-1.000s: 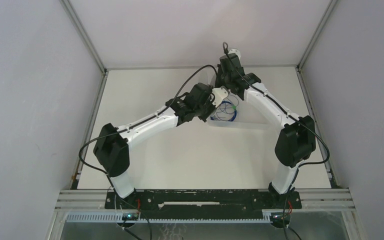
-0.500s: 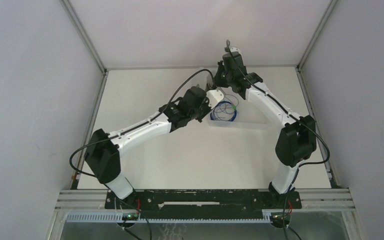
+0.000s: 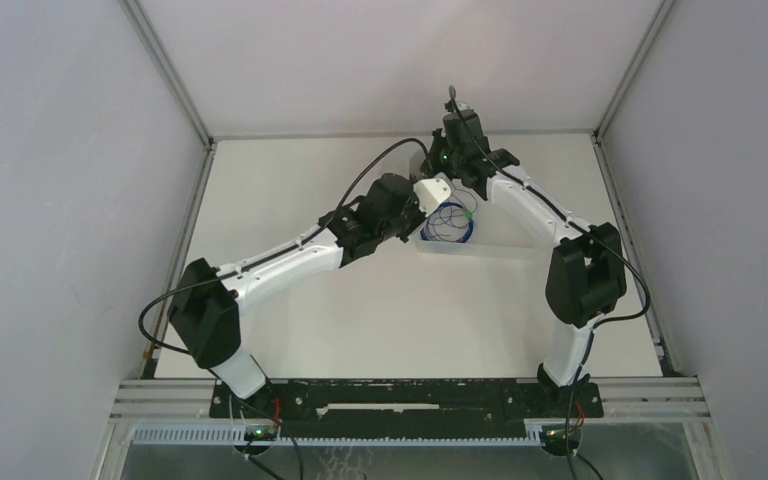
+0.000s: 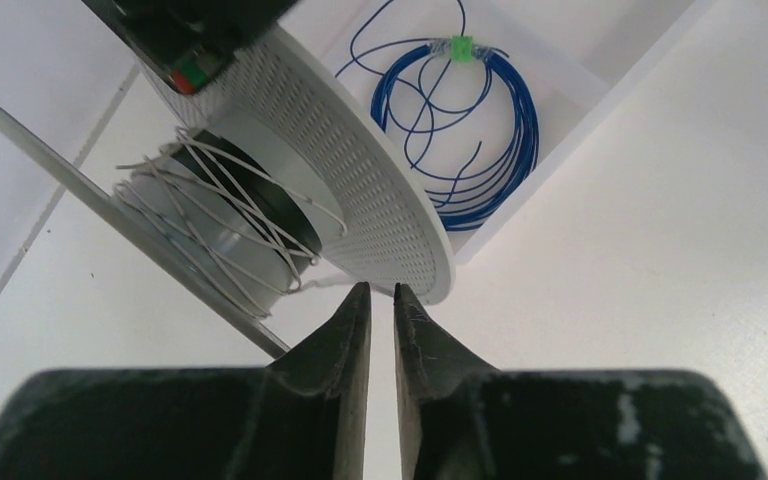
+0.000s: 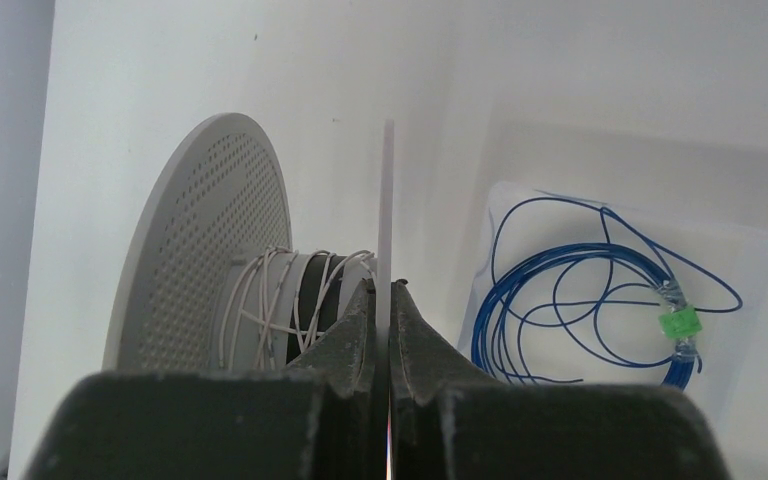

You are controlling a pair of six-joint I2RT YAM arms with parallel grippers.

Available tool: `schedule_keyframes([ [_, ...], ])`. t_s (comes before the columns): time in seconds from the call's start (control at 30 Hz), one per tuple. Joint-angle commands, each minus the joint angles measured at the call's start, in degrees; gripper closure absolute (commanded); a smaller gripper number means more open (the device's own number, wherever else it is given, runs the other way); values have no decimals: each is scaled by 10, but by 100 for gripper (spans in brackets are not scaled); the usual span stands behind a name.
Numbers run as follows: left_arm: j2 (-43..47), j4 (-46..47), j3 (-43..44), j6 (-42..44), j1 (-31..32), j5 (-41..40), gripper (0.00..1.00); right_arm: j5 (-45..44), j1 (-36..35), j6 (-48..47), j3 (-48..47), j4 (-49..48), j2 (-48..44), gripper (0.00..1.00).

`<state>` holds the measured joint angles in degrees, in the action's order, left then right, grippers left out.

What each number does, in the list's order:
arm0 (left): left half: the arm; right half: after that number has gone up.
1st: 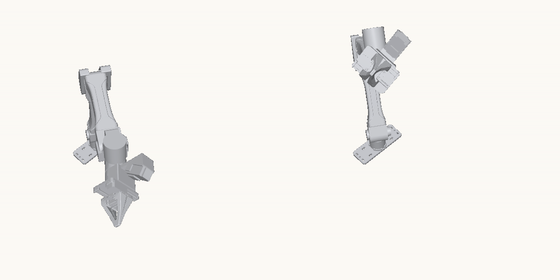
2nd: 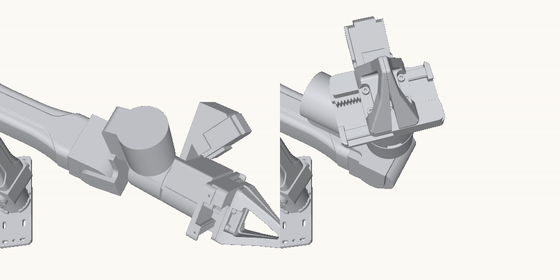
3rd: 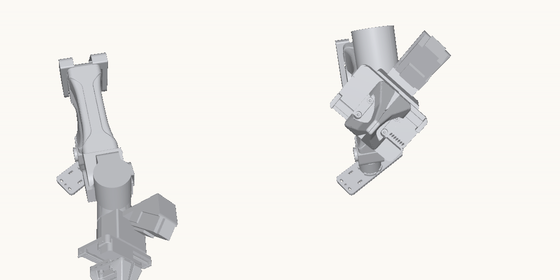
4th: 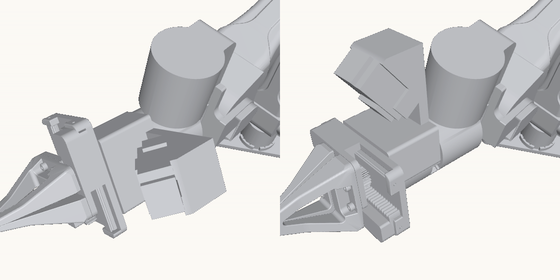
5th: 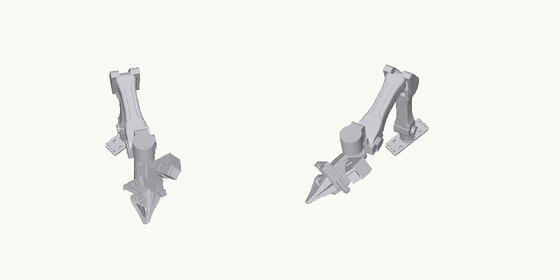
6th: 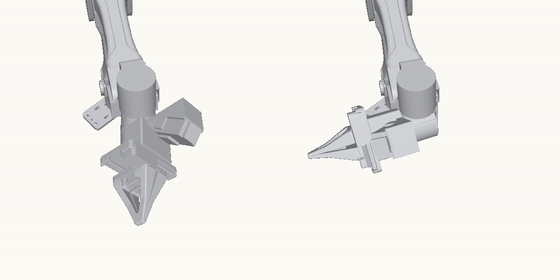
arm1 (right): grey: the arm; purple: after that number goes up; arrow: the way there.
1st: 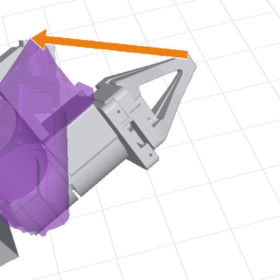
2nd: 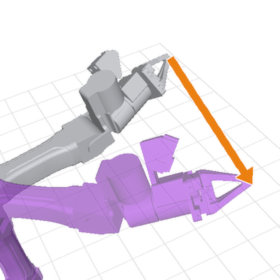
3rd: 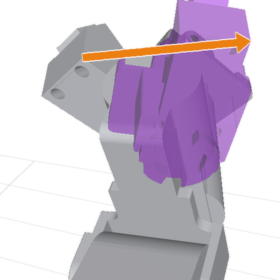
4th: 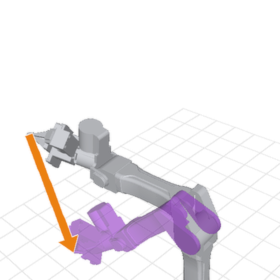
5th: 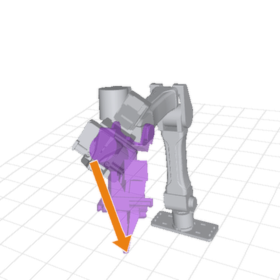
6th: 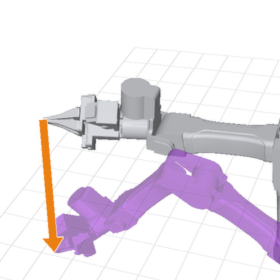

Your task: Wrap the cables

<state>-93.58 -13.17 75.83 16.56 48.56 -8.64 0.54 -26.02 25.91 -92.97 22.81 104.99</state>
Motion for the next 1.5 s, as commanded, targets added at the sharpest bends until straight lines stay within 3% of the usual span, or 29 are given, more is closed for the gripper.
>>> schedule_keyframes([
  [0.0, 35, 48, -3, 19, -7, -28, 80, 47, -4, -3, 0, -8, -13, 100],
  [0.27, 48, 17, 10, 20, -8, -3, 72, 57, 0, -5, 0, -8, -9, 100],
  [0.5, 65, -45, 27, 20, -19, 76, 66, 57, 6, -13, -1, -10, -11, 100],
  [0.83, 87, -196, 93, 33, -117, 343, 56, 78, 14, -24, 0, -16, -13, 100],
  [0.97, 95, -235, 107, 35, -159, 414, 54, 94, 14, -22, 0, -18, -10, 100],
  [1.23, 127, -241, 64, 42, -238, 484, 42, 118, 16, -24, -6, -19, -11, 100],
  [1.47, 134, -214, -15, 40, -276, 487, 38, 144, 22, -33, -4, -22, -30, 100],
])
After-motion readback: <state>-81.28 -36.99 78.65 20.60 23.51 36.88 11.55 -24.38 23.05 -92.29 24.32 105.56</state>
